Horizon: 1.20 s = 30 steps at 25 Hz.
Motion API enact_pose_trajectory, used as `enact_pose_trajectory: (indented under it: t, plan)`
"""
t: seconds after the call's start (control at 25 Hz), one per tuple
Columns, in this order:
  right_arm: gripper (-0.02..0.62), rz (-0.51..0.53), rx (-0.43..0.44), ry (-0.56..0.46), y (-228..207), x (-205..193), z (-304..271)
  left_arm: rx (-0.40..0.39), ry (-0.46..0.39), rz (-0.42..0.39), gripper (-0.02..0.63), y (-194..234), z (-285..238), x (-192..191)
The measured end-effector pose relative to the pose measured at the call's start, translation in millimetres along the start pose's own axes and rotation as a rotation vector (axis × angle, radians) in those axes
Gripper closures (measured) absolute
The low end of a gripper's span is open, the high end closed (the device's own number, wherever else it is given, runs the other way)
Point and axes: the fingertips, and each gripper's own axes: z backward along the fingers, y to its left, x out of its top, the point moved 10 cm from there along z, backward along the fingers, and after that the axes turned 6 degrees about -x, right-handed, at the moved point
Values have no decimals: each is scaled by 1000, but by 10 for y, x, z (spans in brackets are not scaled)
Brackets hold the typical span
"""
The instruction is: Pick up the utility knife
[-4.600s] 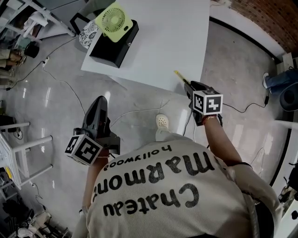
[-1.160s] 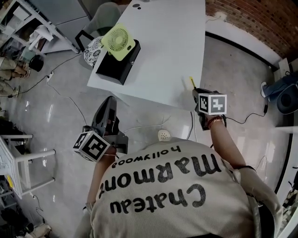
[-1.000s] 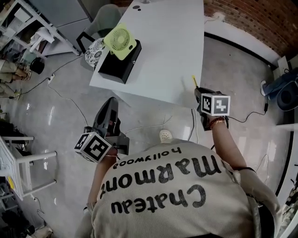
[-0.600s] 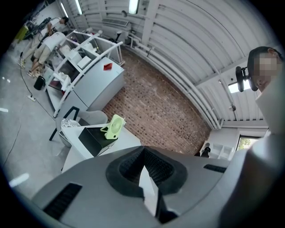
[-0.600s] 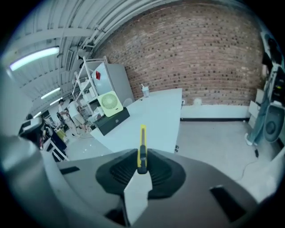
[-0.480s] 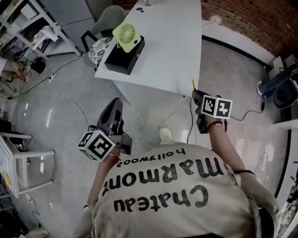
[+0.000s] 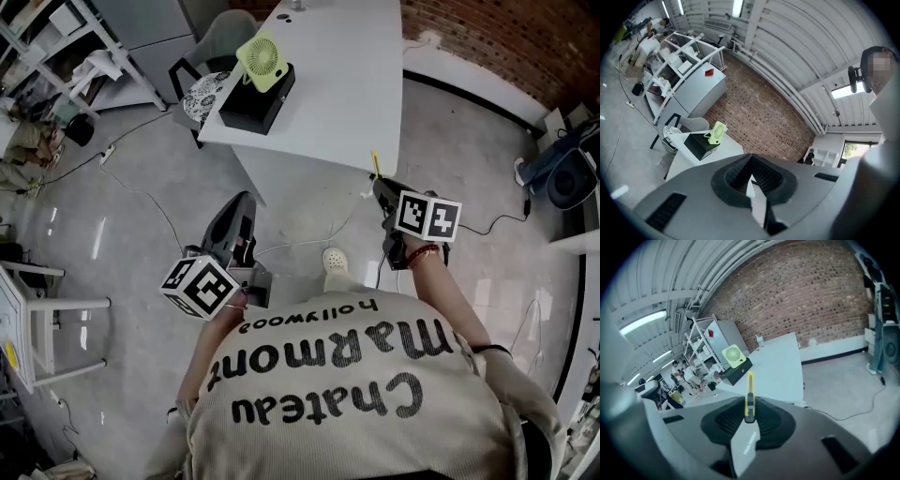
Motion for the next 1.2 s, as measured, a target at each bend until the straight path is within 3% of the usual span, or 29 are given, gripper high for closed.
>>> enact_pose_trajectory:
  t: [0.28,0.52,0.92,1.2]
  plan:
    - [528,-28,64,-37,326,-145,185,4,16,-32,606,-99,256,-67]
    - [528,5,130,-79,592,-118,391,63,37,-77,606,-206,370,-147]
    - [528,22,257,-189,886,116,615,103,-11,-149,606,-362,437,-92]
    - [526,111,268,-280,921,363,692,173,-45,-192,606,-454,352,-24]
